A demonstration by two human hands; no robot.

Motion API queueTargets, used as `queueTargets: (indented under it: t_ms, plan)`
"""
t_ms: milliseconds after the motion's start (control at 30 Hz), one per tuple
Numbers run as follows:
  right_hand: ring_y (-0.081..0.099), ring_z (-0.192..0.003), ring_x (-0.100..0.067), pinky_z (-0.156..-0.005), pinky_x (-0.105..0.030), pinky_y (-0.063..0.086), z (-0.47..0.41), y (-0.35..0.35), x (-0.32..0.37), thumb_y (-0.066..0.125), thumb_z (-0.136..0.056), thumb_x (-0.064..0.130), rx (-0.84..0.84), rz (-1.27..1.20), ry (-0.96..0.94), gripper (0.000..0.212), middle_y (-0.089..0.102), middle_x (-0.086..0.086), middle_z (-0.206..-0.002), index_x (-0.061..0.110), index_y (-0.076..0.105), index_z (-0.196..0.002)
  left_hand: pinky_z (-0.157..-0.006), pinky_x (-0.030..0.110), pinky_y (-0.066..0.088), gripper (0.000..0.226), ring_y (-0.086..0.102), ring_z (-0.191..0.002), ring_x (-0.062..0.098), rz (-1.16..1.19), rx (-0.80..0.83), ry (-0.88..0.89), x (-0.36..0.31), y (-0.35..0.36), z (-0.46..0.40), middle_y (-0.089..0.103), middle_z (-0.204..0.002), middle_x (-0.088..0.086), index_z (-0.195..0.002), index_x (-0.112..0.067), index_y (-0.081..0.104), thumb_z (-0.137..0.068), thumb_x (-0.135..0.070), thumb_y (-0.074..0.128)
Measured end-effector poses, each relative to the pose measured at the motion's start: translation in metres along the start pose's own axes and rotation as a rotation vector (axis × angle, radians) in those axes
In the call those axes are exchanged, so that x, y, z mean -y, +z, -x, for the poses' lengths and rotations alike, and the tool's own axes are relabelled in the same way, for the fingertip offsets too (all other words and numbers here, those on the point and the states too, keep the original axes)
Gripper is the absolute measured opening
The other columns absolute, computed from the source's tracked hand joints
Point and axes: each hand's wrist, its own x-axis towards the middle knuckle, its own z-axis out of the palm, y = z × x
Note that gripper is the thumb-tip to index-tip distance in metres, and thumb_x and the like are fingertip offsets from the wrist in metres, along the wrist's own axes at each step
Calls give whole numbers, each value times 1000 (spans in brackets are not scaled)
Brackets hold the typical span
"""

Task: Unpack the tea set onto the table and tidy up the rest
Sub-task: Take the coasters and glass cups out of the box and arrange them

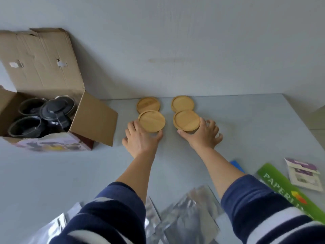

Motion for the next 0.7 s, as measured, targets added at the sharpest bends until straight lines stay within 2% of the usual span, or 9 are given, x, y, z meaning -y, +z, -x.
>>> queueTargets:
  t_ms: [133, 367, 500, 533, 600, 700]
  plan:
    - [17, -145, -26, -114, -53, 11, 38, 4, -27, 72, -60, 69, 50, 12, 35, 99, 25, -6, -154, 28, 35, -142, -109, 42, 27, 89, 39, -129, 22, -9, 40, -56, 19, -1, 33, 42, -134, 1, -136, -14, 38, -68, -64, 66]
    - [5, -148, -25, -116, -55, 9, 46, 4, -33, 70, -66, 65, 161, 57, 89, 104, 10, -5, -159, 24, 22, -148, -107, 39, 27, 92, 29, -135, 21, -151, 190, -47, 31, 0, 40, 30, -144, 1, -144, -12, 30, -76, -67, 57]
    - [-2, -149, -29, -118, -54, 2, 41, -7, -18, 73, -62, 66, 301, 66, 171, 123, 0, -8, -161, 21, 3, -153, -108, 39, 28, 105, 26, -138, 21, -135, 240, -48, 30, -8, 38, 24, -147, 1, -149, -9, 19, -74, -71, 59]
    - [-4, -149, -30, -118, -54, 0, 41, -10, -13, 73, -62, 66, 325, 82, 179, 127, -2, -9, -161, 22, -3, -153, -108, 39, 29, 105, 27, -138, 21, -121, 224, -23, 30, -13, 37, 24, -147, 2, -149, -8, 18, -75, -71, 58]
    - [-6, -148, -32, -117, -55, -1, 42, -16, 3, 71, -65, 67, 321, 153, 129, 126, -4, -10, -161, 23, -8, -153, -108, 37, 30, 91, 31, -136, 20, -92, 119, 69, 34, -27, 33, 28, -146, 1, -147, -8, 24, -83, -67, 53]
    - [-3, -148, -34, -117, -55, 1, 50, -25, 43, 63, -72, 68, 297, 248, -6, 112, -2, -11, -161, 23, 0, -153, -104, 37, 31, 59, 37, -130, 19, -2, -76, 172, 44, -65, 13, 38, -139, 0, -137, -14, 39, -92, -51, 49]
